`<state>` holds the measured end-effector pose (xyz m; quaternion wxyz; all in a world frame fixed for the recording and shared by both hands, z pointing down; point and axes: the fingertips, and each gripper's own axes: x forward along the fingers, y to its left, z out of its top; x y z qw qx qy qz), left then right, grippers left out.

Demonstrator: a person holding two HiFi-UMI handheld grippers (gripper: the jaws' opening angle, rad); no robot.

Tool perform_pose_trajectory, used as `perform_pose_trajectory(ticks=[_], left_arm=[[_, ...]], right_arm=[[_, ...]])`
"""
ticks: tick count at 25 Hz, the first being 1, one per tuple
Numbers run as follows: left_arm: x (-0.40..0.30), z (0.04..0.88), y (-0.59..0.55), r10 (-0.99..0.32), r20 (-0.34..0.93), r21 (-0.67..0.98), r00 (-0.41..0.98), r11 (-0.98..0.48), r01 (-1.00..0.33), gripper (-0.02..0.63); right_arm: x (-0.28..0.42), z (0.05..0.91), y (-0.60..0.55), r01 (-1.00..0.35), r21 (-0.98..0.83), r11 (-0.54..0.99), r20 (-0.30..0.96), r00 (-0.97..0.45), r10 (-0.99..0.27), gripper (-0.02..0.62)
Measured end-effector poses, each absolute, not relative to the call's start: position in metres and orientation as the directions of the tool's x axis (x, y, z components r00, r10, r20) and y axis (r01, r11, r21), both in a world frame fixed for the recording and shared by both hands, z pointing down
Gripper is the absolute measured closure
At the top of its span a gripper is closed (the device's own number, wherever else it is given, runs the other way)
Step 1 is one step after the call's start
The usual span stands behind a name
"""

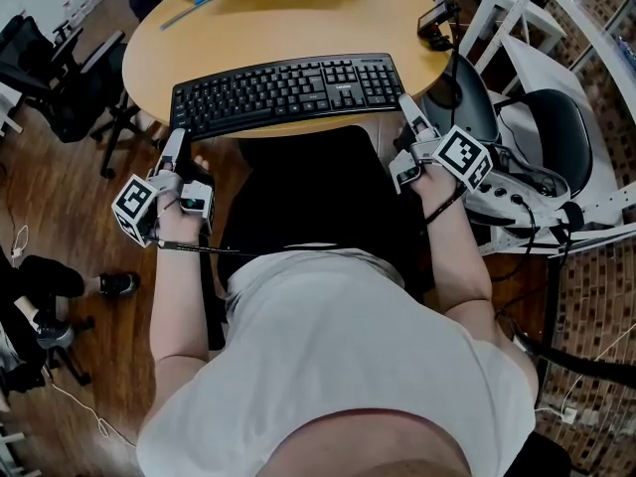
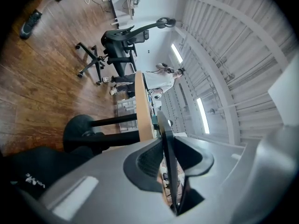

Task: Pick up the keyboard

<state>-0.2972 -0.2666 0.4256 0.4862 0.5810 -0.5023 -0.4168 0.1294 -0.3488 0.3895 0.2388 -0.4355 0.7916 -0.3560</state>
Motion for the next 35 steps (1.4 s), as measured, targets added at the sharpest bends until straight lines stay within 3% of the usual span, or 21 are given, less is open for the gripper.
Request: perform_pose_trajectory(ticks=[22, 35], left_arm=[[-0.283, 0.327, -0.278, -0.974, -0.175, 0.951, 0.146, -0.206, -0.229, 0.515], [-0.286, 0.325, -0.274, -0.977, -0.181, 0.945, 0.116, -0.206, -0.253, 0.513]], right_arm=[[0.144, 0.275, -0.344, -0.499, -0.691, 0.524, -0.296, -0.466, -0.834, 0.489], [0.142, 0.281, -0.347, -0.487, -0.691, 0.535, -0.291, -0.49, -0.822, 0.488]])
